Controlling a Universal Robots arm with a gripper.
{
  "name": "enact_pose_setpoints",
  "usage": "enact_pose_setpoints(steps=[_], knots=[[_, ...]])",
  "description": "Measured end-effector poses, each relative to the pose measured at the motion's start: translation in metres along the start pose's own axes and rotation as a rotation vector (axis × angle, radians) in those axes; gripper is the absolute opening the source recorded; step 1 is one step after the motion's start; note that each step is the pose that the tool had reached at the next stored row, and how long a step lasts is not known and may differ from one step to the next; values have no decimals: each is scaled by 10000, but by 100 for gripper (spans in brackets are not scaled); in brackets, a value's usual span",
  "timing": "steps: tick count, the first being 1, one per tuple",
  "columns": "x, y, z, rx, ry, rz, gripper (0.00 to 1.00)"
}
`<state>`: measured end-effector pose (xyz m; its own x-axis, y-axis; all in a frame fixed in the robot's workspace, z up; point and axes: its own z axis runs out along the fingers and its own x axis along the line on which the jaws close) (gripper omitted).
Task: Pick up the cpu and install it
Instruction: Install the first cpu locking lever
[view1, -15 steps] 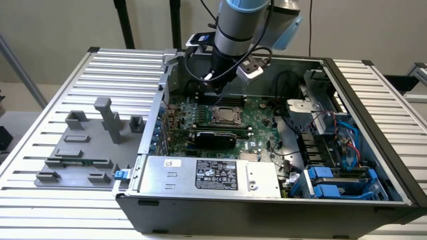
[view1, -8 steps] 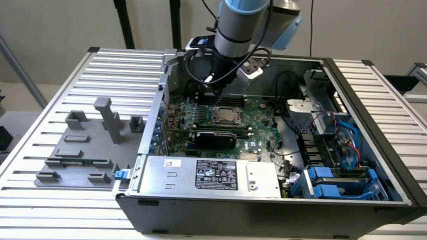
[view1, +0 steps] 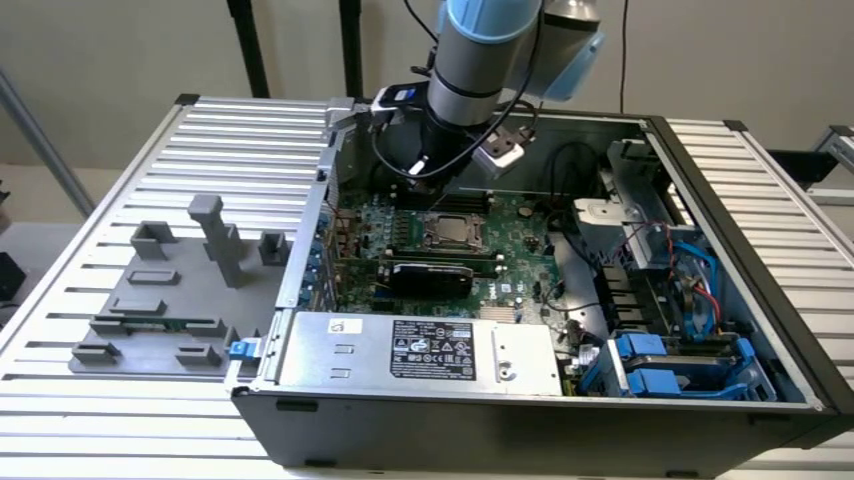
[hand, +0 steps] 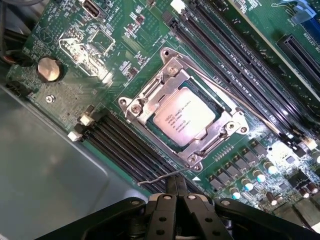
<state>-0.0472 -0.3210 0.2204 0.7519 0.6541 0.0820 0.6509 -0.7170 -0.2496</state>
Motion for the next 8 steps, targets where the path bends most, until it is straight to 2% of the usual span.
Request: enact_pose_setpoints(steps=[8], knots=[[-1, 17, 98, -29, 14, -19, 11]])
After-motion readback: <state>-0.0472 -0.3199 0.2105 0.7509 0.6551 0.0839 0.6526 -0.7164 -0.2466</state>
